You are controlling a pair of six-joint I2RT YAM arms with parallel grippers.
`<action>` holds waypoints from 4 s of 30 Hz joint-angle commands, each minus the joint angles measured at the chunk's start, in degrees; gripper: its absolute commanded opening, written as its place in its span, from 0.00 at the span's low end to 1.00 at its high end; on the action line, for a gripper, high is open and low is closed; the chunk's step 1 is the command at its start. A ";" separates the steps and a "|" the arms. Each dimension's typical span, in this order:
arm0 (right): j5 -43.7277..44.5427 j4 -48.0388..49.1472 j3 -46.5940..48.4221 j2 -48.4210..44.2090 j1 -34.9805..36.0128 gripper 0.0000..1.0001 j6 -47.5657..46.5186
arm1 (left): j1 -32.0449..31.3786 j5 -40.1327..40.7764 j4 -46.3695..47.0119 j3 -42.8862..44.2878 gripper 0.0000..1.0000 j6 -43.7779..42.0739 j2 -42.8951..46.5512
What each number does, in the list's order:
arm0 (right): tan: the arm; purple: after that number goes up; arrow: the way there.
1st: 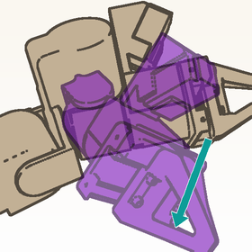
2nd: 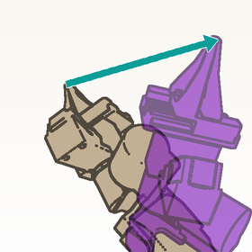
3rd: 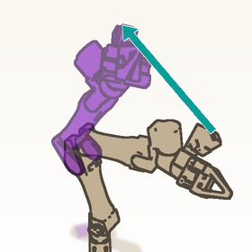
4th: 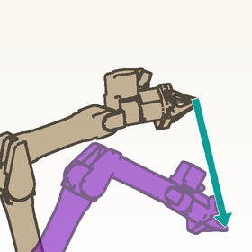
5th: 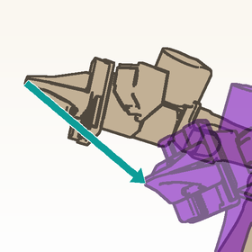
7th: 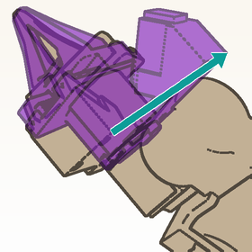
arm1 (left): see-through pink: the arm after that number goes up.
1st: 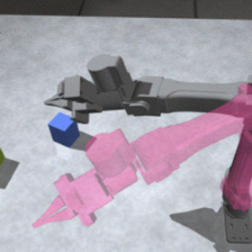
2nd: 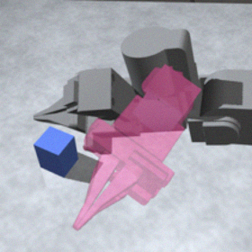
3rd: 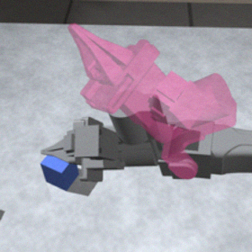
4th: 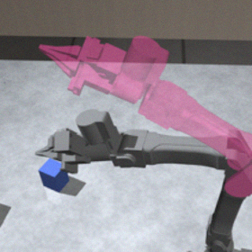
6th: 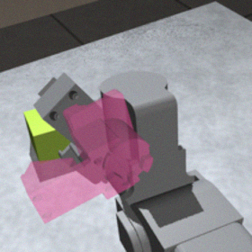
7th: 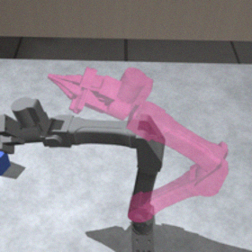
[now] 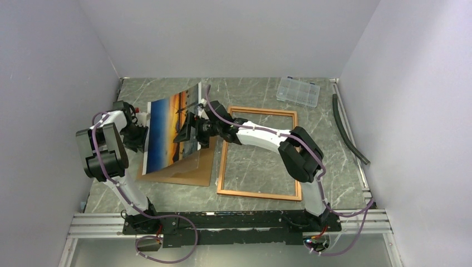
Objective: Put the photo into the frame
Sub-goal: Pick up the photo frame item at the center of the board, then place the photo frame item in the photo frame.
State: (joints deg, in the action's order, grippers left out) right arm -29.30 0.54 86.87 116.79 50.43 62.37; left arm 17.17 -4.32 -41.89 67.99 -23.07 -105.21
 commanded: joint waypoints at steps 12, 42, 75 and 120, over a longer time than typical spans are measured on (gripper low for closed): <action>-3.34 10.36 -9.73 -5.32 -3.18 0.55 2.38 | 3.58 -2.46 -3.29 1.67 0.42 -0.92 -2.18; 0.25 -13.46 -19.42 -23.16 -8.94 0.00 -11.24 | -0.63 0.81 -0.91 -1.06 0.41 -2.53 -3.54; -1.49 -52.53 -3.03 -47.55 -23.67 0.00 -36.75 | -15.53 -6.41 -21.53 17.04 0.79 3.20 8.44; 16.71 -66.21 -10.49 -58.39 -28.11 0.00 -34.16 | -49.07 -12.92 -5.97 35.93 0.73 19.44 -23.75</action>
State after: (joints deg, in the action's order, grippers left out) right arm -13.37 -67.64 76.58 58.70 22.57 27.44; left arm -31.53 -17.47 -49.25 103.83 -4.82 -127.63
